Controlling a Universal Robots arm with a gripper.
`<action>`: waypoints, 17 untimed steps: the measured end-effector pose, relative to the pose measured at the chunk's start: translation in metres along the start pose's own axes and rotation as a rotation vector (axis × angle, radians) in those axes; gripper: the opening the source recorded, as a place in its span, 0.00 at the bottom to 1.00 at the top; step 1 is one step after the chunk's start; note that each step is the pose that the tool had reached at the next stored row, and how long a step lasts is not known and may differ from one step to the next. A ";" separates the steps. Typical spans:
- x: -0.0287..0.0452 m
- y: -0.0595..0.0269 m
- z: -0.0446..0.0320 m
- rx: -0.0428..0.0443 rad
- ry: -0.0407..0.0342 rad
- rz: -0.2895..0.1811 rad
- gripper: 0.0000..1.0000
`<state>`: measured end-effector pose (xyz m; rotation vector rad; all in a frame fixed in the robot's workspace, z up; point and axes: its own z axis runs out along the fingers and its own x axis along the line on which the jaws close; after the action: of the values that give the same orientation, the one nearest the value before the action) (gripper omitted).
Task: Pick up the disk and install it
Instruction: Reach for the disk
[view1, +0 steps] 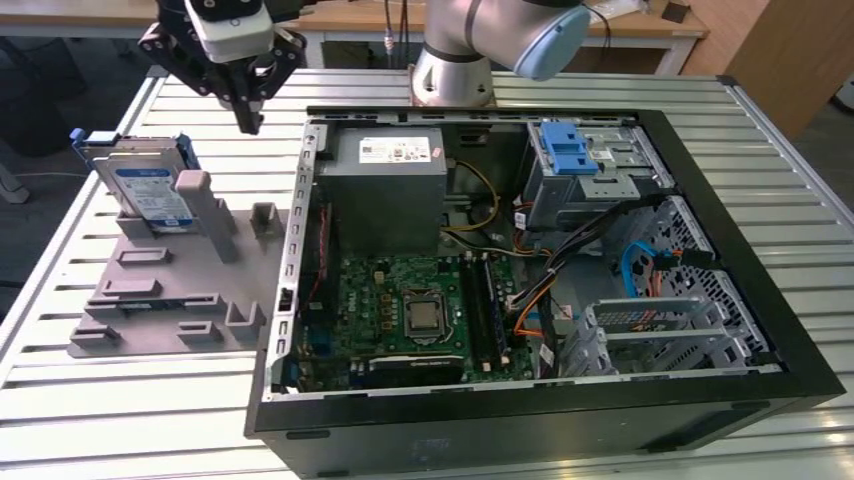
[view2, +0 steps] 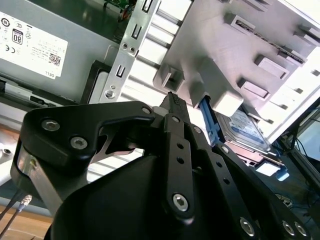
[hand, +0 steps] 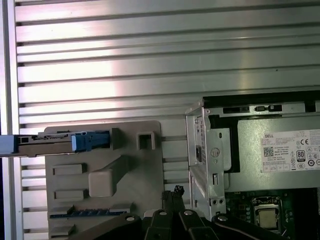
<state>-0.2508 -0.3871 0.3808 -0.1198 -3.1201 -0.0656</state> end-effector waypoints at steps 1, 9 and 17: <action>0.0009 0.0003 0.0001 0.0001 0.0003 0.000 0.11; 0.0089 0.0027 0.0015 0.0002 0.0018 0.000 0.11; 0.0163 0.0049 0.0033 0.0003 0.0031 0.000 0.11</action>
<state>-0.2667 -0.3808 0.3780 -0.1198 -3.1170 -0.0653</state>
